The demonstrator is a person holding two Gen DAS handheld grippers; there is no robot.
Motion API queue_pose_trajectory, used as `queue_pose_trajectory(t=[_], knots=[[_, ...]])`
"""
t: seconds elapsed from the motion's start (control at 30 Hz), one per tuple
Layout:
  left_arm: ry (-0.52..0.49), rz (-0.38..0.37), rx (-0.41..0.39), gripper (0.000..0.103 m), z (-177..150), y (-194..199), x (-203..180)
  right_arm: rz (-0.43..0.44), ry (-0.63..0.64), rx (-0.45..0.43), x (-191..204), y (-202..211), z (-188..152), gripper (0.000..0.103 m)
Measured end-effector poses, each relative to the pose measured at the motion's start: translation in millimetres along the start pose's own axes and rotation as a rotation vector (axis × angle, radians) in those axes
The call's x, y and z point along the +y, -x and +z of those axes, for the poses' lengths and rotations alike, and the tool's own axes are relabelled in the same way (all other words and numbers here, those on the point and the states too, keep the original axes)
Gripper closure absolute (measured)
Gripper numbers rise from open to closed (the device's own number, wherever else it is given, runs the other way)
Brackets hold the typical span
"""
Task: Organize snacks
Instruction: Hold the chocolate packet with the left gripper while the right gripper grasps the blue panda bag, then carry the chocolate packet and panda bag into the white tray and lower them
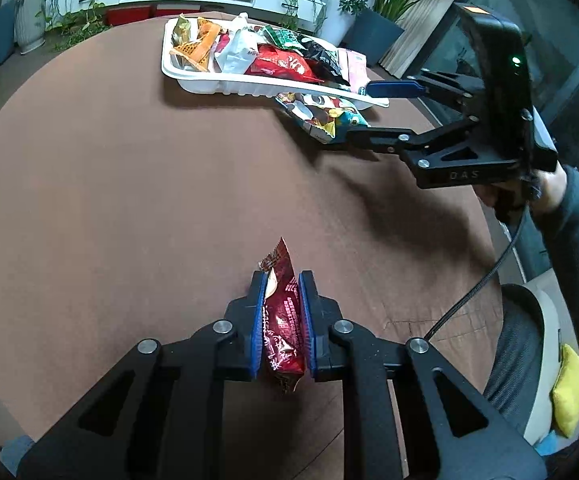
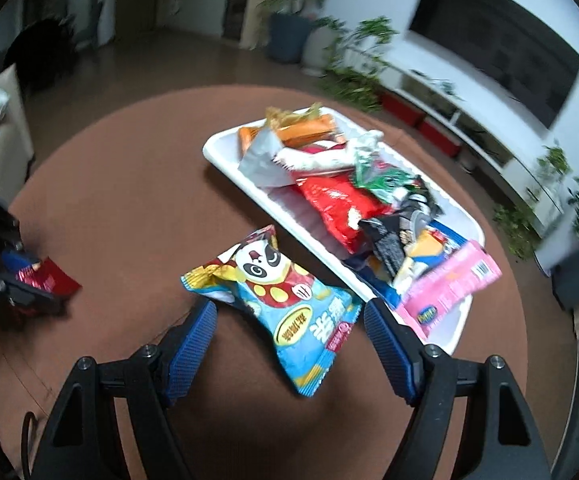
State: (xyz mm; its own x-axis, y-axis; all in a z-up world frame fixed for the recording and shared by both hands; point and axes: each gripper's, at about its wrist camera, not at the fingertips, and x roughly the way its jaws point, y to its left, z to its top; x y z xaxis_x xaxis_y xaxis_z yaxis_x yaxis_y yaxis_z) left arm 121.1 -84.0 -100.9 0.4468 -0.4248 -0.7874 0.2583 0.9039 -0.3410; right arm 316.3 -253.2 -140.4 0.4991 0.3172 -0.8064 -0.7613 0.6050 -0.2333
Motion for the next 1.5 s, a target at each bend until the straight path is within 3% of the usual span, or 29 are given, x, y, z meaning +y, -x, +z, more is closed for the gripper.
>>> queue_pose_trajectory(t=[0.43,0.7,0.93,1.27,1.5], knots=[[0.004,-0.02,0.003,0.088,-0.1,-6.3,4.0,0.123,0.193,0.189,13.8,-45.5,23.0,0.025],[-0.009,-0.003,-0.001,0.088,-2.6,-3.9,0.4,0.197,0.05,0.216,-1.5,-49.7,20.8,0.025],[-0.03,0.029,-0.007,0.088,-3.1,-5.2,-5.4,0.164,-0.05,0.195,-13.7,-32.1,10.0,0.057],[-0.048,0.06,-0.01,0.088,-4.3,-6.8,-12.9,0.207,-0.261,0.095,-1.8,-1.0,-24.5,0.065],[-0.053,0.072,-0.016,0.088,-4.9,-7.1,-14.3,0.302,-0.529,-0.017,2.9,32.0,-60.0,0.065]])
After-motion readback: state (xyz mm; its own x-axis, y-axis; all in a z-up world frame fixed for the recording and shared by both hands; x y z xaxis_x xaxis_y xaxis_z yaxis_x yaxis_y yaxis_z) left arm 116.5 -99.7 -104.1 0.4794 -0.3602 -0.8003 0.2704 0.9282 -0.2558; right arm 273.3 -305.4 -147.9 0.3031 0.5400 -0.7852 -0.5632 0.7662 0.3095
